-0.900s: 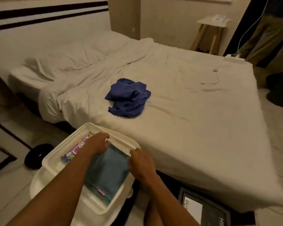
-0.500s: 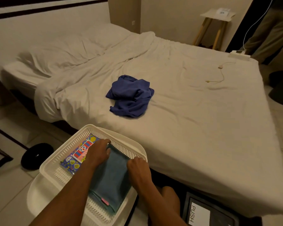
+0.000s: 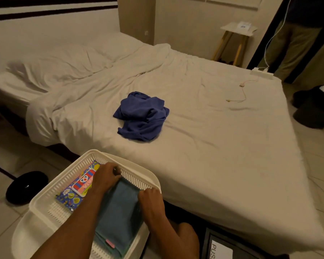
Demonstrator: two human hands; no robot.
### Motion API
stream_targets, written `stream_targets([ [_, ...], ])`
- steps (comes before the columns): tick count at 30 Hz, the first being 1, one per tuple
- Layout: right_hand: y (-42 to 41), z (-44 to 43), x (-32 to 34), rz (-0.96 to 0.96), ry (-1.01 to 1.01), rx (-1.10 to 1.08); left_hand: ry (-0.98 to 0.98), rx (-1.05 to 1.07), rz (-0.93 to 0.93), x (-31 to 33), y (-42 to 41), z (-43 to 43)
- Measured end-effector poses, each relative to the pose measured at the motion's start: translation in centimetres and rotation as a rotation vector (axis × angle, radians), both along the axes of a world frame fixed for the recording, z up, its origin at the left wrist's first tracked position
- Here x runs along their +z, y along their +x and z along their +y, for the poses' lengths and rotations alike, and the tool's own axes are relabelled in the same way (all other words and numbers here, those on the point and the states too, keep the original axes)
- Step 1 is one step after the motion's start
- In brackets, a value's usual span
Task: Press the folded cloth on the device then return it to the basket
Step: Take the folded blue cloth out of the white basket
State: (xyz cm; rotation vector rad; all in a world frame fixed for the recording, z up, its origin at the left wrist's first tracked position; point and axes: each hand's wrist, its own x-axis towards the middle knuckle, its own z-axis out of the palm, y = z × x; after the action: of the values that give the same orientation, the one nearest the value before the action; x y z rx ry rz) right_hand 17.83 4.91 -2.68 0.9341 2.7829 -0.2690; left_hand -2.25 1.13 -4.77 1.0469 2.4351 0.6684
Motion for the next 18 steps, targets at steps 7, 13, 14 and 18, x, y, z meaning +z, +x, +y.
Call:
stream_targets([
  [7, -1.0, 0.4, -1.1, 0.149, -0.040, -0.133, -0.183, -0.160, -0.069, 1.9, -0.1, -0.3],
  [13, -0.5, 0.4, -1.8, 0.237, -0.185, -0.239, -0.310, -0.280, 0.102, 6.0, -1.0, -1.3],
  [14, -0.3, 0.4, -1.7, 0.224, -0.203, -0.235, -0.307, -0.303, 0.144, 7.2, -0.7, -1.4],
  [18, 0.5, 0.3, 0.3, 0.207, -0.241, -0.203, -0.300, -0.376, 0.262, 11.6, 0.4, -2.0],
])
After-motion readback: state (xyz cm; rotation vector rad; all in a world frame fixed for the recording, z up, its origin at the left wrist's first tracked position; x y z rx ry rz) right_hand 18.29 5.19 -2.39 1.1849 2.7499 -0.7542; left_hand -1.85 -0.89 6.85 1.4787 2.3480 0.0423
